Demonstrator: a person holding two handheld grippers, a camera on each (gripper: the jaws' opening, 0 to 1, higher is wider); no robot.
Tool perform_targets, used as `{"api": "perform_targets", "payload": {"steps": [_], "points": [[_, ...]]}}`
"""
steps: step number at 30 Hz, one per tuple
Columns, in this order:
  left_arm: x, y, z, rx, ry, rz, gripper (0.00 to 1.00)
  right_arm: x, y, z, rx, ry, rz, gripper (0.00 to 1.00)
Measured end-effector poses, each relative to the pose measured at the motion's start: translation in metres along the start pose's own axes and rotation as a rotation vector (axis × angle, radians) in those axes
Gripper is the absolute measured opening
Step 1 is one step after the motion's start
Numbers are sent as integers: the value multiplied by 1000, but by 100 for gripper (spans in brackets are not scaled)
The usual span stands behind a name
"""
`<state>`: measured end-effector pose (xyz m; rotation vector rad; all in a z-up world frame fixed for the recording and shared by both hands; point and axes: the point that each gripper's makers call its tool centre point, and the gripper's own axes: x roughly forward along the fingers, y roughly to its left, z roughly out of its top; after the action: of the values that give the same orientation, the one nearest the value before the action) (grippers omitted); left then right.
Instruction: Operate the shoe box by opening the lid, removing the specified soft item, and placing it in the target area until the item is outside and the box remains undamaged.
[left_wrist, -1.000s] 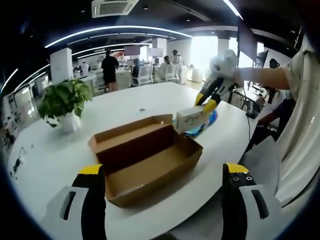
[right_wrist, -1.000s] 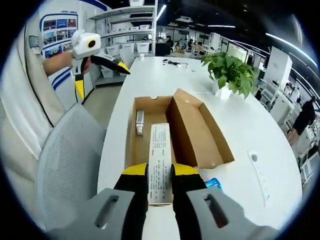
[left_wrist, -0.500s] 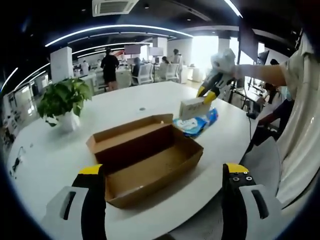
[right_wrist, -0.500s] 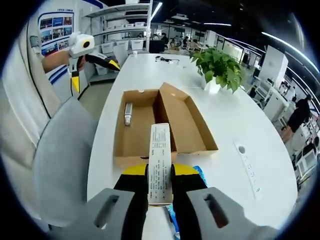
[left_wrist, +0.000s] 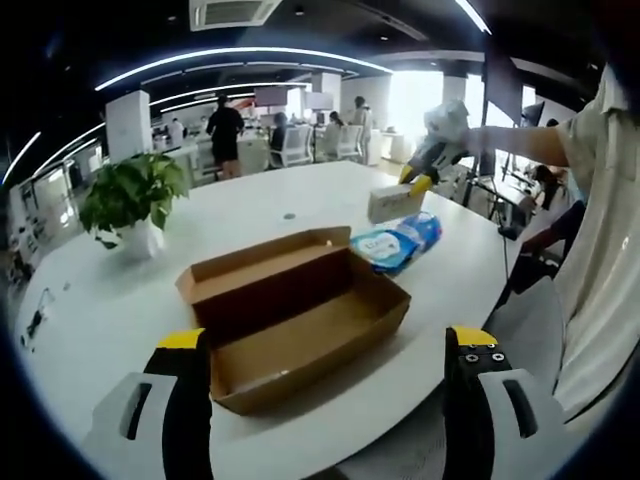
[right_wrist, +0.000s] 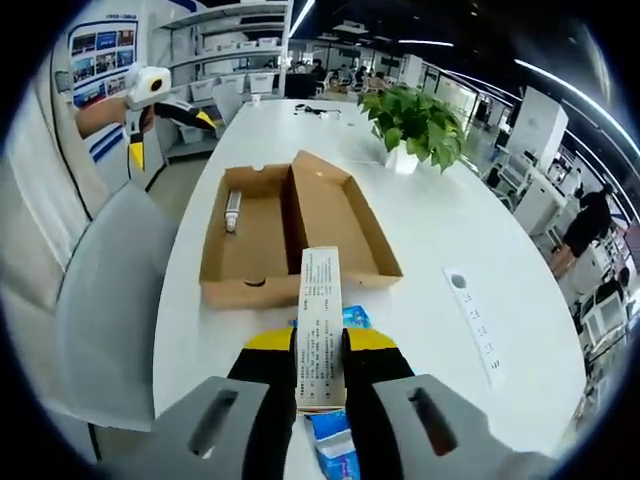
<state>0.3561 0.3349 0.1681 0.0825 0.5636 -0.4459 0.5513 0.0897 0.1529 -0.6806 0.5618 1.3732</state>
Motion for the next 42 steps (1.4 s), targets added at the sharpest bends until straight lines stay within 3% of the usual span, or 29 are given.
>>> {"api": "perform_targets", "payload": {"steps": [20,42], "points": [[7,8,-1,-14,4,25,100,-12,-59,-59,13,94,-63,15],[17,22,-8,-19,57,43,100,3,-101,-123,-16,223,-38,15]]}}
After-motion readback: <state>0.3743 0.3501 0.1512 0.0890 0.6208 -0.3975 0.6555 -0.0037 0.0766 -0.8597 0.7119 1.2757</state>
